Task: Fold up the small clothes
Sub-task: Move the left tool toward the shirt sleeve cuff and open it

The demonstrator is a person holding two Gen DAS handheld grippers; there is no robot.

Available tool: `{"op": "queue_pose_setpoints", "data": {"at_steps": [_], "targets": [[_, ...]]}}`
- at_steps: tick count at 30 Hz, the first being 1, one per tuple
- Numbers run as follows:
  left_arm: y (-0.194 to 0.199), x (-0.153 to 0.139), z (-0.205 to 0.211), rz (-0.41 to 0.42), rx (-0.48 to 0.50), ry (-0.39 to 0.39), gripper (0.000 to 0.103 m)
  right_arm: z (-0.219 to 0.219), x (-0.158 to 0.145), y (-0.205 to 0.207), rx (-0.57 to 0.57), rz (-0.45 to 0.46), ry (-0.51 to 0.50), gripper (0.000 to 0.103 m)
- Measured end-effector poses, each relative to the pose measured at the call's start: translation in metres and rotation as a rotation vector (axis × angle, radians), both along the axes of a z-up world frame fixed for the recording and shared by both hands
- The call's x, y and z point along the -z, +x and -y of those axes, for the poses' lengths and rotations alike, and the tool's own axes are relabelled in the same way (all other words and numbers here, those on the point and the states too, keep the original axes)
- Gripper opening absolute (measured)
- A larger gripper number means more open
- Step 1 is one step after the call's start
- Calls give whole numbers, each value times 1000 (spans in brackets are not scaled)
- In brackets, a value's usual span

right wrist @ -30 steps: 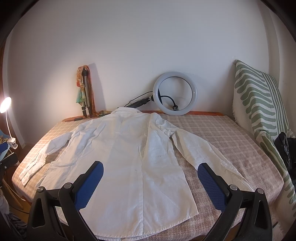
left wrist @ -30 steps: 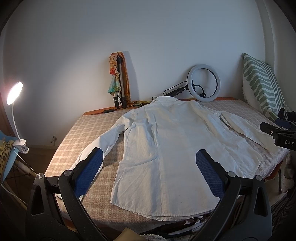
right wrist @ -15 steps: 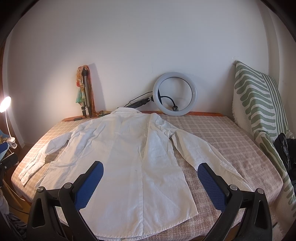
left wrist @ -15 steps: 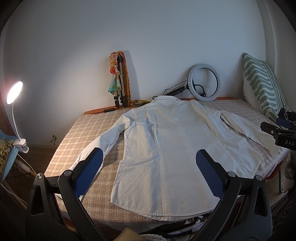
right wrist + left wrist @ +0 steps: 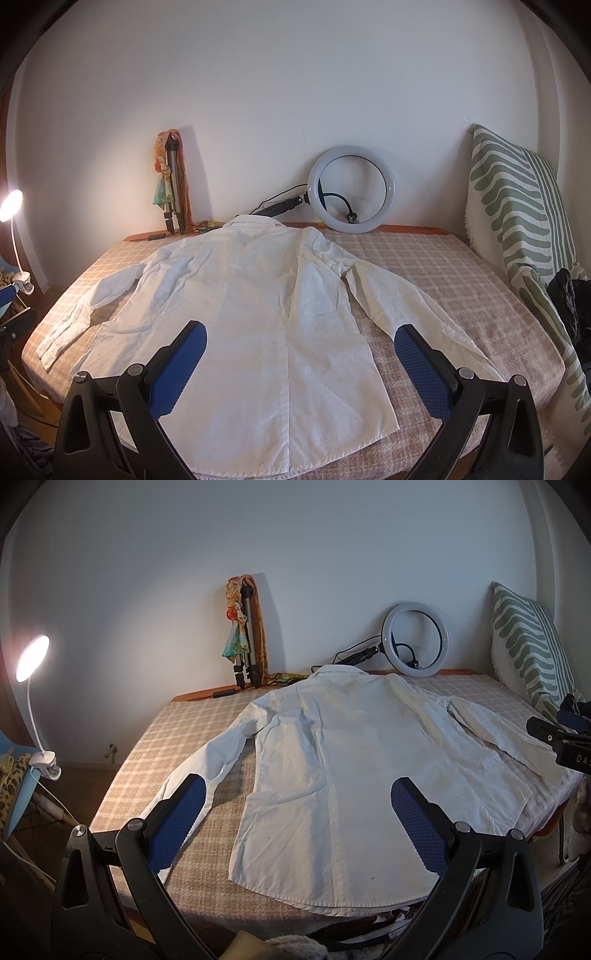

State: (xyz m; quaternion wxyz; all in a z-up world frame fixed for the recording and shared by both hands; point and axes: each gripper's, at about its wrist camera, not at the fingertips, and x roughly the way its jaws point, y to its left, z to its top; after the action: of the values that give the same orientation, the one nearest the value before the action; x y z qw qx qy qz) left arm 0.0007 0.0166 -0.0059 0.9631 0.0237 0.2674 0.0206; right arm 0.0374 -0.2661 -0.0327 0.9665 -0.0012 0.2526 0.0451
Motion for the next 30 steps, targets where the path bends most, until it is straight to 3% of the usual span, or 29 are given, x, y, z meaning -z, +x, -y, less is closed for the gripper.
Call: {"op": "queue_pose_setpoints", "data": {"at_steps": [9,12,17,20,25,27,30], "targets": [[7,4,-30,-23,-52,-3,102,-17,-1,7,-23,5,-2,103],[12,6,-55,-37,-82,-45,102,-26,1,11,-53,-8,10,103],[16,13,-109,-44,-122,-154,92,-44,4,17,-117,5,44,103],[27,21,-137,-91,-162,-152,86,-58,5,21,-176,5,52,103],[48,35,-184,-150,-226,-133,76,-92,7,35,-267,-78,-8,103],[58,43,-207,-181,-250,-169,74,-106,3,40,-307,-84,-27,103],[76,56,-242,-240,-273,-285,69,-122,-7,47,-381,-83,-6,103]]}}
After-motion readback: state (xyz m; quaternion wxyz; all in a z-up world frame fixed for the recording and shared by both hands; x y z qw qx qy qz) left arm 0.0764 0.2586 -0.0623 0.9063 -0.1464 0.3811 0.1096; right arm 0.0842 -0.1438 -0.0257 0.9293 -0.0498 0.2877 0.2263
